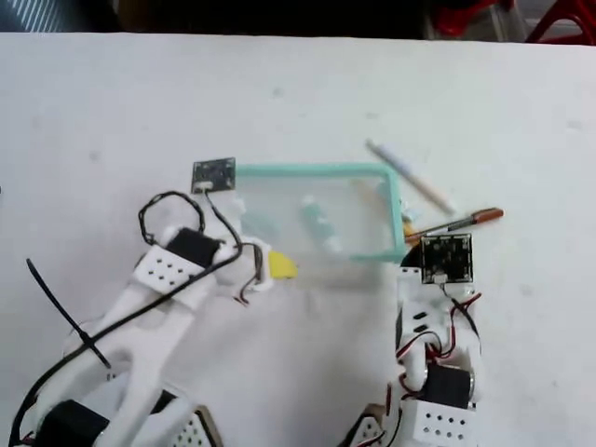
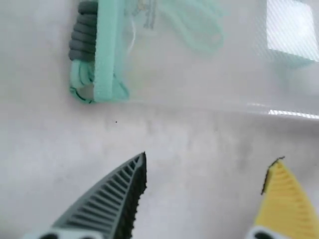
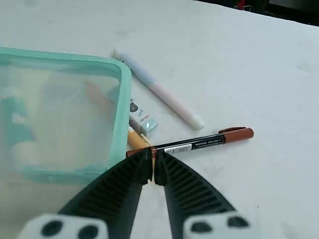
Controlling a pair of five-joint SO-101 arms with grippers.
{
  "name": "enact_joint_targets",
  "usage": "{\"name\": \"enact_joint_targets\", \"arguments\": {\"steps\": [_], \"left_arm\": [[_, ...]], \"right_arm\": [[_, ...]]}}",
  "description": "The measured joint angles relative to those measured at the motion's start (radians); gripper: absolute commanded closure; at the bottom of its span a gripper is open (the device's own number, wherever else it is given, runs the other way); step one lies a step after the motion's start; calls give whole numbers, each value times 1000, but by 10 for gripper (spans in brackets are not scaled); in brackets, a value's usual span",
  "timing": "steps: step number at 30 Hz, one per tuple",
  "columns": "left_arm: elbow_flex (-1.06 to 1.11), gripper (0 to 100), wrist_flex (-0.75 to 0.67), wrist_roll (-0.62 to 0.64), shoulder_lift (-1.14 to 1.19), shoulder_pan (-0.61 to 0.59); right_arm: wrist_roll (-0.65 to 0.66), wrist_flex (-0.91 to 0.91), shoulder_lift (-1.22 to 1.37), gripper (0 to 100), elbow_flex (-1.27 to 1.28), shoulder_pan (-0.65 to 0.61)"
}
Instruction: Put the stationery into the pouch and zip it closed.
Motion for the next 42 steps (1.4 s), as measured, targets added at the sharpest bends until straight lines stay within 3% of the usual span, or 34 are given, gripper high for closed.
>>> {"name": "enact_joint_targets", "arguments": {"steps": [6,12,16,23,31,42], "left_arm": [[0,622,0,11,0,0],[0,622,0,11,0,0],[0,622,0,11,0,0],[0,623,0,11,0,0],[0,623,-38,64,0,0],[54,622,-41,83,0,-6]], "right_arm": [[-3,60,155,981,-184,-8],[51,78,529,981,-483,-60],[63,77,796,981,-569,-41],[-38,60,1109,981,-667,66],[-38,66,1390,981,-769,20],[9,201,1313,981,-779,-161]]}}
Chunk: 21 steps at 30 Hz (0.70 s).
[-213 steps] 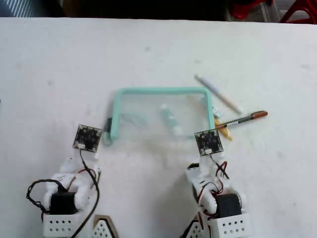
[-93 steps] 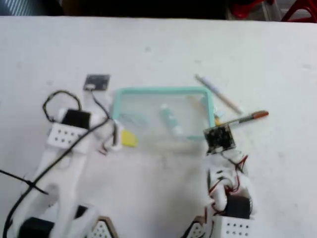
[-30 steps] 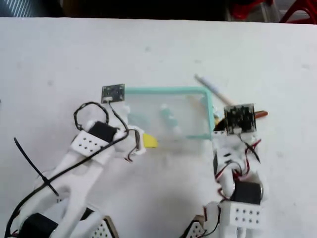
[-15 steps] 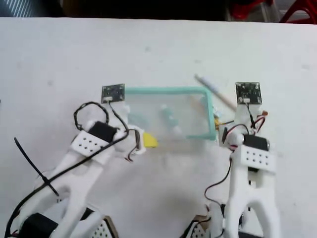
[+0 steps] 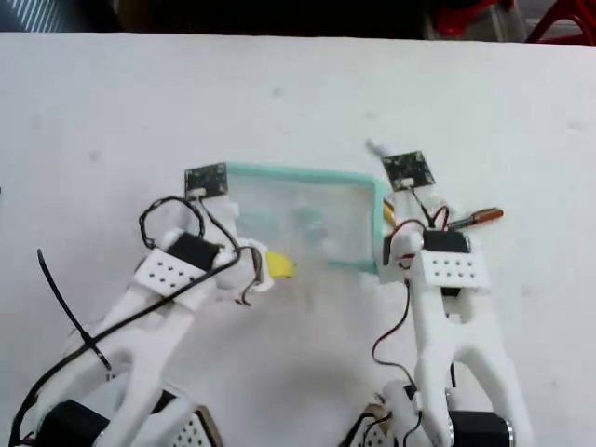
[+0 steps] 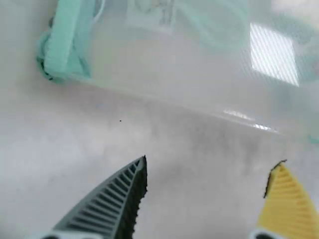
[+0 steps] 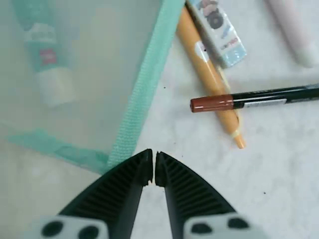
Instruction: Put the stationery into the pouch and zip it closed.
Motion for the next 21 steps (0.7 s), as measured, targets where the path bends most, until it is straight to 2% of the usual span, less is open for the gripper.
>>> {"name": "enact_joint_targets", "arguments": {"steps": [3,10,16,21], "left_arm": [[31,623,-32,0,0,-17],[121,647,-172,0,6,-121],[124,653,-236,0,6,-198],[124,653,-287,3,6,-209]], "right_arm": [[14,0,-80,981,44,-41],[101,6,-229,981,127,-249],[109,61,-376,981,127,-127],[109,64,-400,981,127,-35]]}}
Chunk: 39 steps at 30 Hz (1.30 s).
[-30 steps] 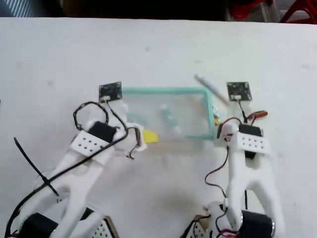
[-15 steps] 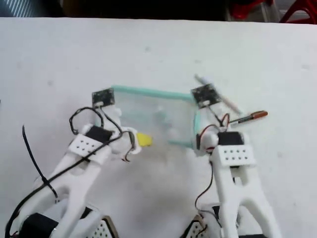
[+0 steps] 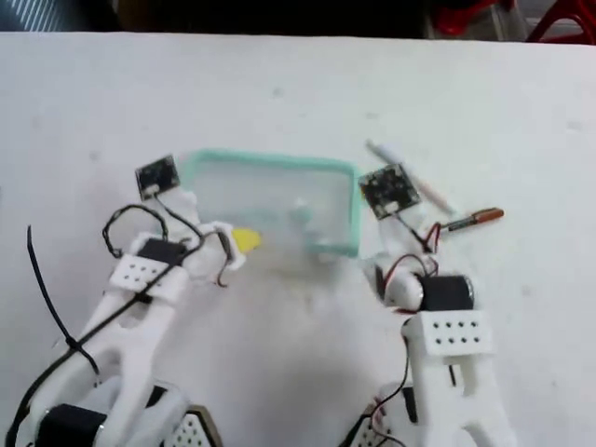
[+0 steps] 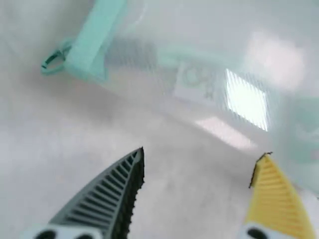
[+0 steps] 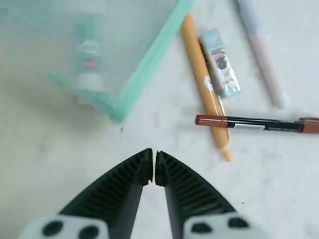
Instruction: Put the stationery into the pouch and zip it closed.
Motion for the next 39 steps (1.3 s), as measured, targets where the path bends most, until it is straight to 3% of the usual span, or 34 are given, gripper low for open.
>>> {"name": "enact_joint_targets", "arguments": {"steps": [5,12,19,26,39], "left_arm": [[0,653,-9,2,0,-3],[-12,662,-9,58,6,-6],[-198,673,-17,75,285,-15],[-594,671,273,77,598,-55],[-605,675,532,77,474,-40]], "right_arm": [[0,-54,117,981,-3,54],[-37,-68,433,981,-137,-21],[-78,-68,545,981,-212,-37],[-78,-68,548,981,-219,-144],[-84,-68,548,981,-219,-253]]}}
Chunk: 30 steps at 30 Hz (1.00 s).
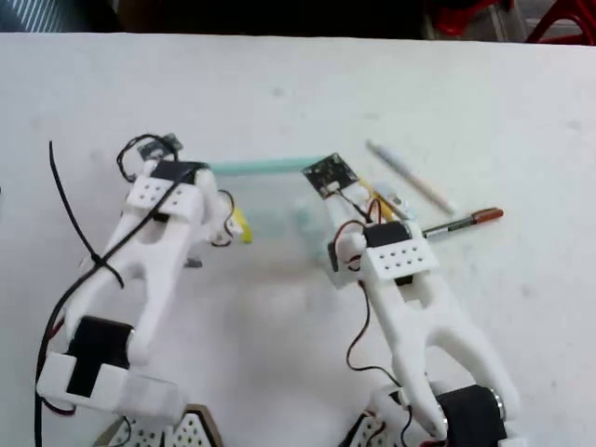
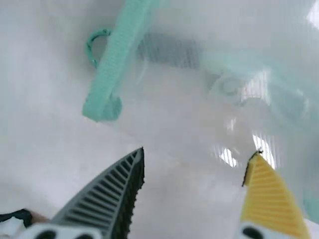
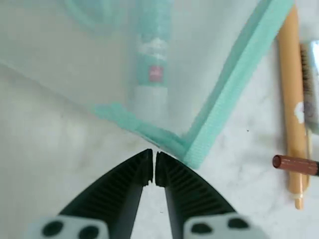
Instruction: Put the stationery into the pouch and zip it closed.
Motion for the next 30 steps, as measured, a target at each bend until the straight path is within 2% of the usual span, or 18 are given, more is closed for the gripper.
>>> {"name": "enact_joint_targets", "arguments": {"steps": [7,10,15,19,22,25,28,30], "left_arm": [[78,657,-31,34,-14,21],[126,561,-58,98,-37,46],[213,326,-143,195,-48,112],[229,306,-147,233,-34,114],[160,307,-23,221,-34,48],[5,324,183,132,-34,-40],[-172,421,351,2,-34,-137],[-262,487,379,-51,-34,-201]], "right_arm": [[0,12,0,981,0,-31],[0,12,-2,981,0,-31],[0,44,-74,981,0,-31],[0,83,-153,981,0,-21],[28,104,-230,981,0,41],[54,143,-296,981,-38,91],[54,187,-318,981,-66,104],[48,196,-321,981,-69,104]]}}
